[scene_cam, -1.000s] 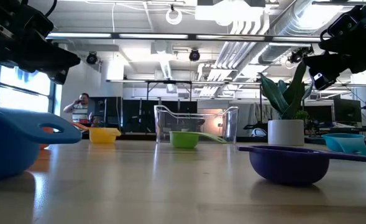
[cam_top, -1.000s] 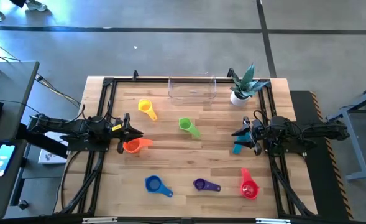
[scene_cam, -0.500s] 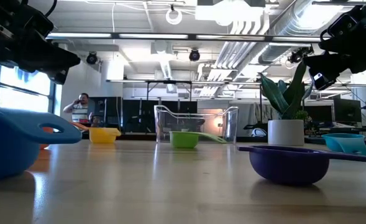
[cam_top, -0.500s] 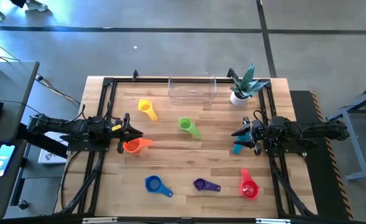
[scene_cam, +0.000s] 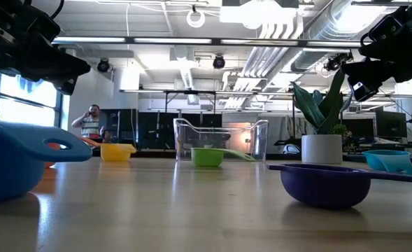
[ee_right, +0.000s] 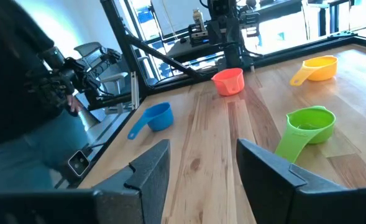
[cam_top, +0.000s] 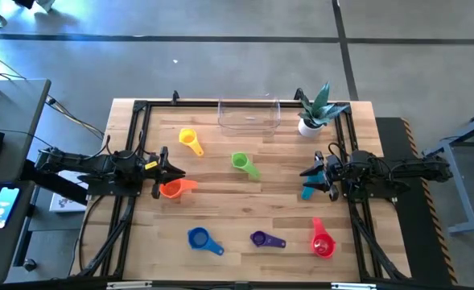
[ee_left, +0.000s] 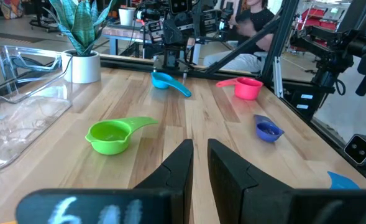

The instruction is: Nest measuring cups in basket

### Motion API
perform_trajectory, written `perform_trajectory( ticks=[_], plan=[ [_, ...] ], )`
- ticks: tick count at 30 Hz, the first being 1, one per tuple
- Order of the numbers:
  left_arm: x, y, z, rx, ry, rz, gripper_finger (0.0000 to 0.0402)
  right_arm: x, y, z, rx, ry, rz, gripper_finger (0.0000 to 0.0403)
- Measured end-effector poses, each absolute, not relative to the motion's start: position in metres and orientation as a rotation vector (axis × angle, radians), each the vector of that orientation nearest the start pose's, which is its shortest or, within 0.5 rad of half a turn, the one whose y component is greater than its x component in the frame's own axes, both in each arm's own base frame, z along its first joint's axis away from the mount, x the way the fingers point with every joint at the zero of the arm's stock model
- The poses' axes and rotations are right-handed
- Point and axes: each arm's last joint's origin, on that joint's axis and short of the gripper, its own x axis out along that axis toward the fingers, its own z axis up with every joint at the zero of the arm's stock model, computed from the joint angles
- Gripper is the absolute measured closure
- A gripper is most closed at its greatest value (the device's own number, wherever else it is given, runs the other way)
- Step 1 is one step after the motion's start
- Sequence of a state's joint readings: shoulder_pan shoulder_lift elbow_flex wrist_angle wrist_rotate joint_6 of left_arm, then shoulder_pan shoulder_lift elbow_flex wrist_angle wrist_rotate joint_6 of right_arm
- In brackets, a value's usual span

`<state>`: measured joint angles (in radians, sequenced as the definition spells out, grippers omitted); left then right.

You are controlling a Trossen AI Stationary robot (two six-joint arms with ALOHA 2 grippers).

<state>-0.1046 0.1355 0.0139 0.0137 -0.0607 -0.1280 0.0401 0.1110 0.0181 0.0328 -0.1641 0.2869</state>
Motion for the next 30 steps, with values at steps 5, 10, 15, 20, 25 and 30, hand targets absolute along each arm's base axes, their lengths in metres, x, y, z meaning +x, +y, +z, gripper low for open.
perform_trajectory(
  ticks=[5,10,15,20,25,30],
  plan=[
    [0.1047,-0.0083,0.1592,-0.118,0.101,-0.006,0.0362,0.1030,0.0089,0.1640,0.289,0.089,0.194,0.0226],
    [0.1047,-0.0081,0.1591,-0.117,0.101,0.000,0.0362,0.1030,0.0088,0.1640,0.290,0.089,0.194,0.0226],
    [0.1047,-0.0081,0.1593,-0.118,0.100,0.000,0.0362,0.1030,0.0089,0.1640,0.290,0.089,0.194,0.0226],
    [0.1047,-0.0058,0.1604,-0.215,0.079,0.085,0.0362,0.1030,0.0088,0.1640,0.290,0.089,0.194,0.0226],
    [0.1045,-0.0021,0.1640,-0.373,0.011,0.213,0.0362,0.1030,0.0088,0.1640,0.289,0.089,0.194,0.0226],
    [0.1045,-0.0016,0.1672,-0.412,-0.030,0.223,0.0362,0.1030,0.0088,0.1640,0.289,0.089,0.194,0.0226]
  ],
)
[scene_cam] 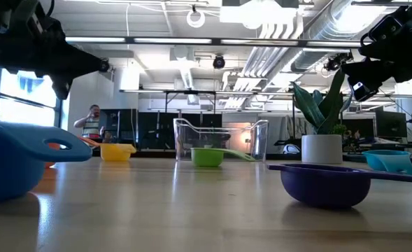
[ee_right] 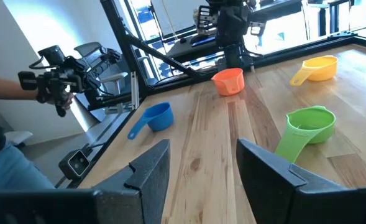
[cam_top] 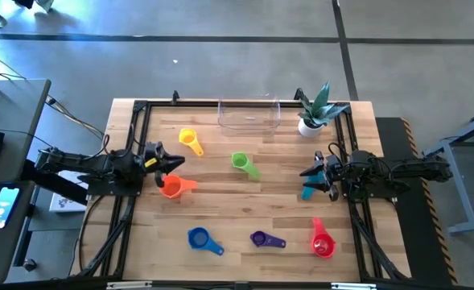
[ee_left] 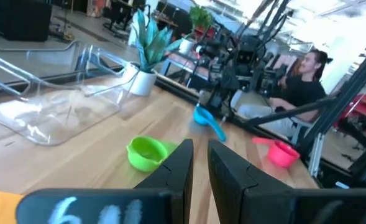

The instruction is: Nest measuring cups in basket

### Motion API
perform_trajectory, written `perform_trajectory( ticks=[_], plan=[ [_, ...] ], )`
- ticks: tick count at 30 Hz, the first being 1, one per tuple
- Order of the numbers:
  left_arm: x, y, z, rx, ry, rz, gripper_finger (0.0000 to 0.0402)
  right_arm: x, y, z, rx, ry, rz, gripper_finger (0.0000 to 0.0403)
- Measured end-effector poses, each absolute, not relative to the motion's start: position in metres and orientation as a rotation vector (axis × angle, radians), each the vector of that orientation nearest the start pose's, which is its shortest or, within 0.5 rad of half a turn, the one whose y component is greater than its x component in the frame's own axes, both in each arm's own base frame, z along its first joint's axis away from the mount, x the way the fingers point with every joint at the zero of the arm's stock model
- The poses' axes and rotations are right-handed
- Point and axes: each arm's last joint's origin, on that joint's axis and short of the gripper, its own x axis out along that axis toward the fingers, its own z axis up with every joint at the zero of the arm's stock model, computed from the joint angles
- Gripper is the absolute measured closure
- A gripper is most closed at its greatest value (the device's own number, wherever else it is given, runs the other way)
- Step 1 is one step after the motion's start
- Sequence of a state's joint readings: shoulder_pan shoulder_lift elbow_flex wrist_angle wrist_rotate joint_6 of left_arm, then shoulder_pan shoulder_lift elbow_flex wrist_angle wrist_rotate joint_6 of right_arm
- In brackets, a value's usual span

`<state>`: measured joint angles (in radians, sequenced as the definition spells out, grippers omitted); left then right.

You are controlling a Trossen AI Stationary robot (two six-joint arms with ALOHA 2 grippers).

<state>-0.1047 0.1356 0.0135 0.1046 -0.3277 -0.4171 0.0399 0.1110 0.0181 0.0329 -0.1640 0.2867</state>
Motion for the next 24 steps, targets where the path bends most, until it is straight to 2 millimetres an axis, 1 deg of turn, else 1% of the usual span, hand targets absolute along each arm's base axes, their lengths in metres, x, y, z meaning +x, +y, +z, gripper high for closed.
perform_trajectory(
  ticks=[7,11,14,19,21,24],
  plan=[
    [0.104,-0.001,0.174,-0.476,-0.102,0.214,0.0362,0.103,0.007,0.164,0.290,0.081,0.141,0.0226],
    [0.104,-0.001,0.178,-0.451,-0.141,0.217,0.0362,0.103,0.007,0.164,0.288,0.078,0.118,0.0226],
    [0.104,0.000,0.178,-0.441,-0.150,0.247,0.0362,0.103,0.005,0.164,0.287,0.072,0.078,0.0226],
    [0.104,0.000,0.178,-0.501,-0.159,0.254,0.0362,0.104,0.004,0.164,0.285,0.065,0.023,0.0226],
    [0.103,0.000,0.183,-0.508,-0.173,0.247,0.0362,0.104,0.003,0.164,0.284,0.062,0.007,0.0226],
    [0.101,0.000,0.198,-0.485,-0.195,0.238,0.0362,0.104,0.003,0.164,0.283,0.062,-0.016,0.0226]
  ],
)
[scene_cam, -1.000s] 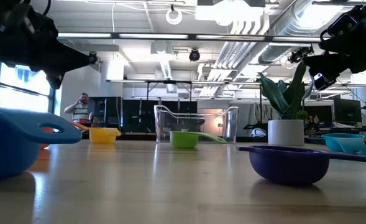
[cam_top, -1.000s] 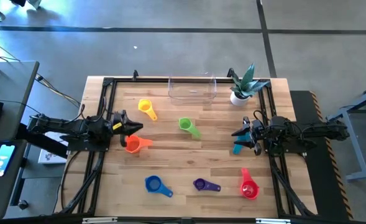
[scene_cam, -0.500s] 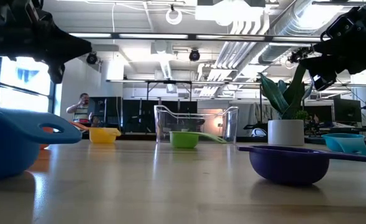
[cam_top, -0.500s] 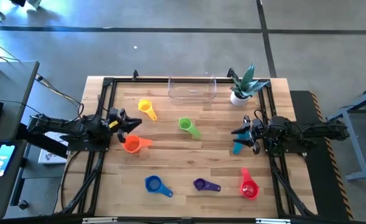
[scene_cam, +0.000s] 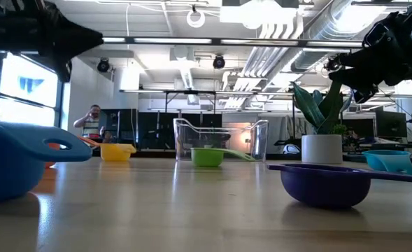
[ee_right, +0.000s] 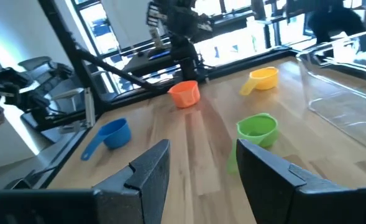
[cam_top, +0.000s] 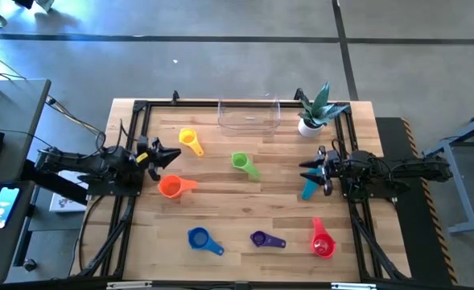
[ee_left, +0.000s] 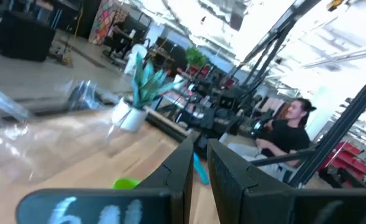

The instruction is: Nest measuring cups in basket

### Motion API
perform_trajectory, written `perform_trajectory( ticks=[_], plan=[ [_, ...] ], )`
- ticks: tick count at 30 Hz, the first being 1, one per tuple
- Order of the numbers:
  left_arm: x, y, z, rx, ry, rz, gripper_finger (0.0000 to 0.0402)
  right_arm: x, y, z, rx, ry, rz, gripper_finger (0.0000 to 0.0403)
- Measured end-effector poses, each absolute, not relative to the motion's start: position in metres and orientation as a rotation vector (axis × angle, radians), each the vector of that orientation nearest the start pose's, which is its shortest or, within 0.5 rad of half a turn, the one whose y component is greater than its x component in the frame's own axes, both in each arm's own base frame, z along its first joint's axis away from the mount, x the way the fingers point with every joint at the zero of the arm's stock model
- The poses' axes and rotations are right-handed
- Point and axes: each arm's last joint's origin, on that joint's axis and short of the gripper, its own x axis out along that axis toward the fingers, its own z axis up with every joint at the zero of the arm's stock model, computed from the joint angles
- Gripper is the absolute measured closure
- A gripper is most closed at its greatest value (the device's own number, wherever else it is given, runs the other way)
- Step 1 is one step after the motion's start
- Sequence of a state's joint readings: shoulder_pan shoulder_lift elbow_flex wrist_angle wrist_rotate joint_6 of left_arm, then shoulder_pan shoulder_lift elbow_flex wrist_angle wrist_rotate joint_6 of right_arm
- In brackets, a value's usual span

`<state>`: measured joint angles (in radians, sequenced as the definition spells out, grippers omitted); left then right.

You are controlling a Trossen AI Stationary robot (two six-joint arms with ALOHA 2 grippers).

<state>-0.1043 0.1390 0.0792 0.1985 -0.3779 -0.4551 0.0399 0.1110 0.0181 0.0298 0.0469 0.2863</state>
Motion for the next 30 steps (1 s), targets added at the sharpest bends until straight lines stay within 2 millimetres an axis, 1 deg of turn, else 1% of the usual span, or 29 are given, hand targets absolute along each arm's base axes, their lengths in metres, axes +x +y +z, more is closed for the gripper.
perform_trajectory(
  ticks=[2,5,11,14,18,21,30],
  plan=[
    [0.100,0.000,0.209,-0.445,-0.181,0.243,0.0362,0.104,0.002,0.163,0.283,0.067,-0.031,0.0226],
    [0.097,0.001,0.230,-0.372,-0.161,0.251,0.0362,0.103,0.002,0.162,0.269,0.076,-0.042,0.0226],
    [0.096,0.002,0.271,-0.212,-0.046,0.305,0.0362,0.103,0.002,0.162,0.237,0.076,-0.056,0.0226],
    [0.097,0.002,0.286,-0.124,0.034,0.333,0.0358,0.103,0.001,0.162,0.245,0.067,-0.094,0.0226],
    [0.099,0.003,0.303,-0.056,0.118,0.385,0.0347,0.103,0.000,0.164,0.257,0.044,-0.104,0.0226],
    [0.102,0.003,0.311,-0.005,0.165,0.393,0.0338,0.104,-0.001,0.167,0.282,0.006,-0.126,0.0226],
    [0.114,0.002,0.331,0.073,0.190,0.390,0.0302,0.102,-0.002,0.186,0.308,-0.197,-0.155,0.0226]
  ],
)
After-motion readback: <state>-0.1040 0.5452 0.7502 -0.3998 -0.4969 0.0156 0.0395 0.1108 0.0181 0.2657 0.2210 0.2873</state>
